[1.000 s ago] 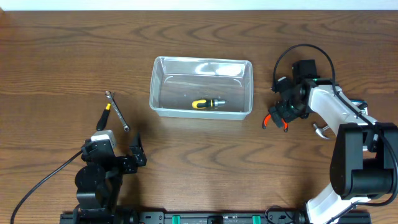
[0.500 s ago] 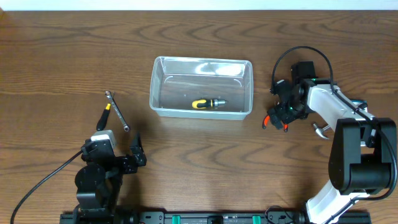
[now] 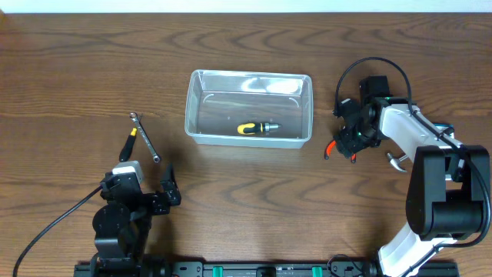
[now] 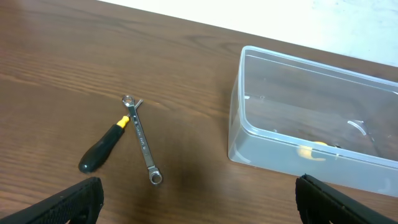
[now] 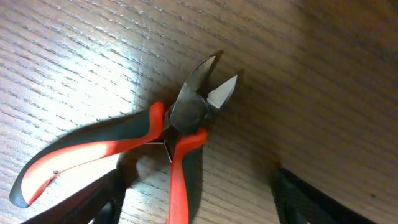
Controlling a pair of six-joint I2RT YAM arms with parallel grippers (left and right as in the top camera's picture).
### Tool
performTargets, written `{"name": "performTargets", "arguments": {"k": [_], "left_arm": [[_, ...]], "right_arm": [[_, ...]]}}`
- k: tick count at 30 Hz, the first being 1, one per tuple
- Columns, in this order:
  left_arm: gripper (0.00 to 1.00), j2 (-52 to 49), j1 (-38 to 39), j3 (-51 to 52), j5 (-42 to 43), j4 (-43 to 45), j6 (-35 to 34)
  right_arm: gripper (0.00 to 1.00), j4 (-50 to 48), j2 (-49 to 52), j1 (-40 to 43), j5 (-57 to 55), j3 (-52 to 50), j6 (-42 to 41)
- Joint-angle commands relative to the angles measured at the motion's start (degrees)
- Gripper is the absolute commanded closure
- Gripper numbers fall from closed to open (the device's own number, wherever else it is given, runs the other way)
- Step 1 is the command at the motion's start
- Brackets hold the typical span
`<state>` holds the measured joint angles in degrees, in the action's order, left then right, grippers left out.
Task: Pack container
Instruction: 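Lower the right gripper and grasp the red pliers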
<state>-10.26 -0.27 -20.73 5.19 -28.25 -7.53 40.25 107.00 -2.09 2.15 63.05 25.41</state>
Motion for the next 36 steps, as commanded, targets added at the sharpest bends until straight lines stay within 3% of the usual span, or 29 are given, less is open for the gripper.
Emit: {"name": "performTargets", "arguments": {"k": [1, 5, 9, 13, 25, 31, 36], "left_arm": [[0.02, -0.1, 0.0, -1.3, 0.1, 0.0, -0.3], [0.02, -0.1, 0.0, -1.3, 0.1, 0.0, -0.3], [0.02, -0.1, 0.0, -1.3, 0.1, 0.0, -0.3], [0.02, -0.1, 0.0, -1.3, 0.1, 0.0, -0.3], [0.02, -0.1, 0.0, -1.3, 0.1, 0.0, -0.3], [0.02, -0.1, 0.0, -1.3, 0.1, 0.0, -0.3], [0.02, -0.1, 0.0, -1.3, 0.1, 0.0, -0.3]], "right_arm": [[0.34, 0.3, 2.4, 0.3, -1.0, -0.3, -0.1], [0.48, 0.9, 2.4, 0.3, -1.0, -0.3, -0.1], [0.70, 1.2, 2.4, 0.3, -1.0, -0.3, -0.1], [0.80, 1.4, 2.4, 0.3, -1.0, -0.3, -0.1], [0.85, 1.4, 2.4, 0.3, -1.0, -0.3, -0.1], [0.99, 1.1, 2.4, 0.3, -1.0, -0.3, -0.1], [0.99, 1.1, 2.4, 0.2, -1.0, 0.6, -1.8]]}}
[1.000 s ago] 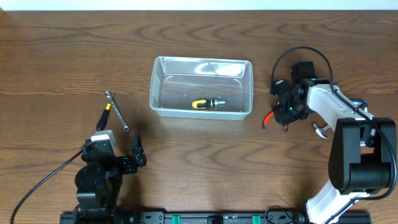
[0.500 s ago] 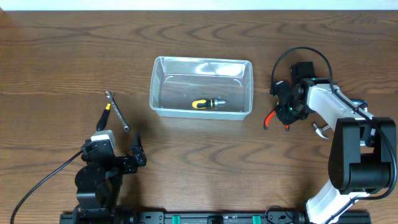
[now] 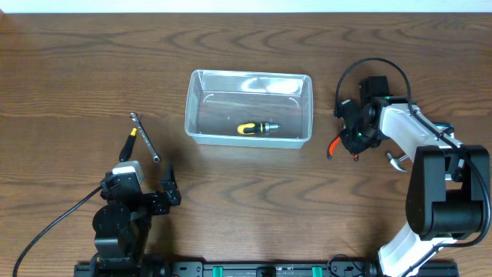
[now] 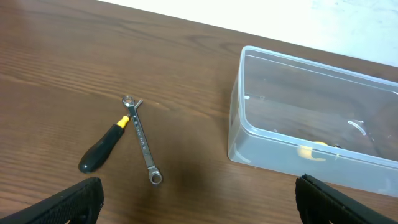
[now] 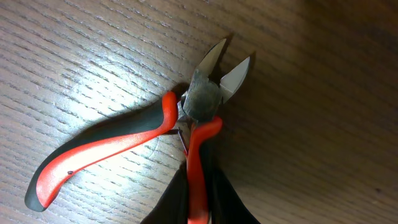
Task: Pack container
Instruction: 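Lower the right gripper and grasp the red pliers, then carry the pliers into the container and open the right gripper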
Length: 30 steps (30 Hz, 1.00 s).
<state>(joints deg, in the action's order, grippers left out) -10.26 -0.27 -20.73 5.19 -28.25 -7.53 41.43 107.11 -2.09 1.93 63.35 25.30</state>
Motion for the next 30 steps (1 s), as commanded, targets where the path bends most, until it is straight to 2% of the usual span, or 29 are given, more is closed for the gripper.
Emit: {"name": "performTargets", "arguments": {"k": [1, 6, 14, 18, 22, 25, 30], "left_arm": [[0.02, -0.1, 0.0, -1.3, 0.1, 0.0, -0.3], [0.02, -0.1, 0.0, -1.3, 0.1, 0.0, -0.3], [0.02, -0.1, 0.0, -1.3, 0.1, 0.0, -0.3], [0.02, -0.1, 0.0, -1.3, 0.1, 0.0, -0.3], [0.02, -0.1, 0.0, -1.3, 0.1, 0.0, -0.3], [0.02, -0.1, 0.0, -1.3, 0.1, 0.0, -0.3], [0.02, -0.1, 0.0, -1.3, 0.2, 0.0, -0.3]], "right_arm": [[0.99, 0.1, 2.2, 0.2, -0.8, 0.7, -2.5], [0.99, 3.2, 0.5, 0.2, -0.7, 8.3, -9.3], [0.99, 13.5, -5.5, -2.8, 3.1, 31.8, -12.4], [0.99, 17.2, -6.7, -9.2, 6.1, 39.9, -3.7], [0.99, 18.9, -6.5, -17.6, 6.1, 41.0, 6.3], [0.99, 18.5, -4.5, -22.1, 6.1, 40.9, 9.6], [0.99, 16.6, 1.8, -24.5, 6.0, 40.9, 8.8]]}}
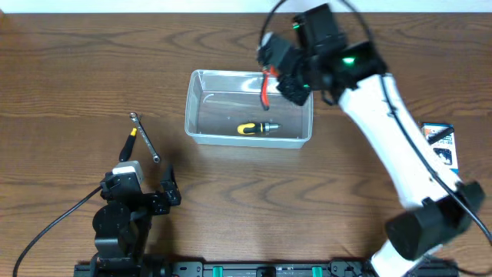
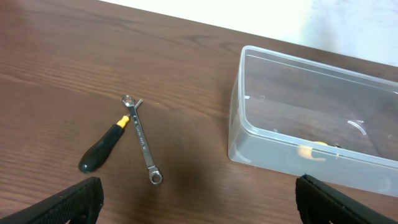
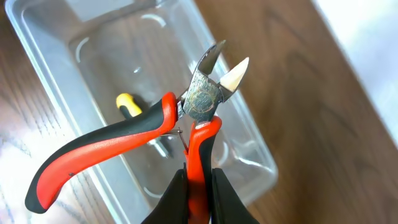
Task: Pack container
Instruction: 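Carry the pliers into the container and open the right gripper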
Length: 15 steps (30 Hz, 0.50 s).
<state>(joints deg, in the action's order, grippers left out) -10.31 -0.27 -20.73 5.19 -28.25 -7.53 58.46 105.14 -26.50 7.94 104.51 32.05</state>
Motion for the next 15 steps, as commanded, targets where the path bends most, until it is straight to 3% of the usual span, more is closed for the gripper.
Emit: {"name": "performTargets", "arguments": {"k": [1, 15], "left_arm": [[0.02, 0.0, 0.0, -1.3, 0.2, 0.0, -0.3], [0.02, 0.0, 0.0, -1.3, 0.2, 0.0, -0.3]], "right_arm": [[0.99, -0.6, 5.5, -0.1, 0.0, -0.3, 1.1], [0.99, 2.7, 21.1, 0.2, 0.0, -0.3, -2.1]]}}
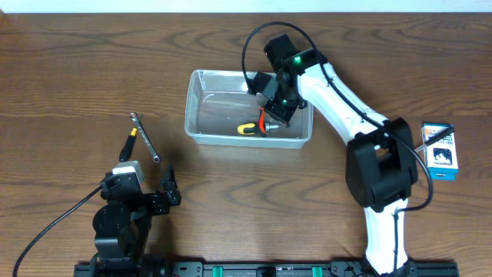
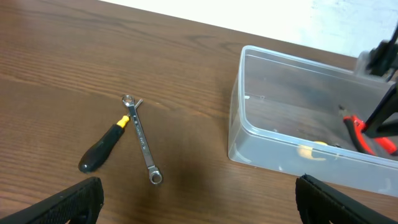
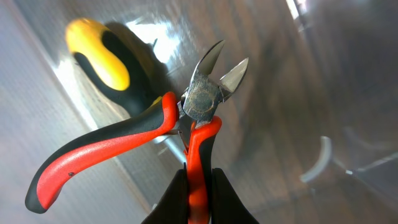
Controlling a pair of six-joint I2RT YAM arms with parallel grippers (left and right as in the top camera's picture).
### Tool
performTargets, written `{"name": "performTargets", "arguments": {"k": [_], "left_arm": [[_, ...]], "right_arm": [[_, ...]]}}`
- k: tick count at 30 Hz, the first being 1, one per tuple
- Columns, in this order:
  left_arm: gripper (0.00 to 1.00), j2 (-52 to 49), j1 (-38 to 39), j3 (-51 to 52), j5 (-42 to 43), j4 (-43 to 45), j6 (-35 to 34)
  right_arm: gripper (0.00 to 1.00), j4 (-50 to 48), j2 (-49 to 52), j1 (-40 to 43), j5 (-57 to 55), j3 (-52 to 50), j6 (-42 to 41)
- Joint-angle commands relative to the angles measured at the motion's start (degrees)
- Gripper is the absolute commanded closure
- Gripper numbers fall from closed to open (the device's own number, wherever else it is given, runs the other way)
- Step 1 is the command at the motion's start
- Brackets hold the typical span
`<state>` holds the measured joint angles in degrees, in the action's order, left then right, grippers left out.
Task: Pack container
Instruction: 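Carry the pliers into the container and open the right gripper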
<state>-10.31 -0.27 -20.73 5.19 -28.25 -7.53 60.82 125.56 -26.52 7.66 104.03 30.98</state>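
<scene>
The clear plastic container sits mid-table with a yellow-and-black screwdriver in it. My right gripper is shut on one handle of the red-and-black cutters, holding them low inside the container right beside the screwdriver's yellow handle. The cutters show in the overhead view too. My left gripper stands open near the table's front left, above bare wood, with nothing between its fingers.
A silver wrench and a small black-and-yellow screwdriver lie left of the container, also seen as wrench and screwdriver. A blue-and-white packet lies at the right edge.
My right gripper, still shut on the cutters, has gone from above the container's far rim to down inside it beside the screwdriver. The left arm has not moved.
The cutters lay on the table right of the container with my right gripper open around them. Then the gripper was shut on one handle. Then it held them above the container, and now low inside it. The left arm stayed still.
</scene>
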Motion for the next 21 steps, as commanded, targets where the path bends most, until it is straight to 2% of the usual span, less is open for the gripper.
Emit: {"name": "performTargets", "arguments": {"k": [1, 3, 4, 5, 6, 8, 10, 11, 16, 21], "left_arm": [[0.02, 0.0, 0.0, -1.3, 0.2, 0.0, -0.3], [0.02, 0.0, 0.0, -1.3, 0.2, 0.0, -0.3], [0.02, 0.0, 0.0, -1.3, 0.2, 0.0, -0.3], [0.02, 0.0, 0.0, -1.3, 0.2, 0.0, -0.3], [0.02, 0.0, 0.0, -1.3, 0.2, 0.0, -0.3], [0.02, 0.0, 0.0, -1.3, 0.2, 0.0, -0.3], [0.02, 0.0, 0.0, -1.3, 0.2, 0.0, -0.3], [0.02, 0.0, 0.0, -1.3, 0.2, 0.0, -0.3], [0.02, 0.0, 0.0, -1.3, 0.2, 0.0, -0.3], [0.02, 0.0, 0.0, -1.3, 0.2, 0.0, -0.3]], "right_arm": [[0.99, 0.4, 0.8, 0.3, 0.3, 0.2, -1.2], [0.99, 0.5, 0.8, 0.5, 0.3, 0.2, -1.2], [0.90, 0.5, 0.8, 0.6, 0.3, 0.2, -1.2], [0.70, 0.5, 0.8, 0.6, 0.3, 0.2, -1.2], [0.62, 0.5, 0.8, 0.6, 0.3, 0.2, -1.2], [0.54, 0.9, 0.8, 0.6, 0.3, 0.2, -1.2], [0.34, 1.2, 0.8, 0.6, -0.1, 0.2, -1.1], [0.30, 1.3, 0.8, 0.6, -0.6, 0.2, -1.1], [0.21, 3.4, -1.1, 0.6, -2.2, 2.2, -2.7], [0.14, 4.2, -9.2, 1.0, -10.3, 8.9, -13.6]]}}
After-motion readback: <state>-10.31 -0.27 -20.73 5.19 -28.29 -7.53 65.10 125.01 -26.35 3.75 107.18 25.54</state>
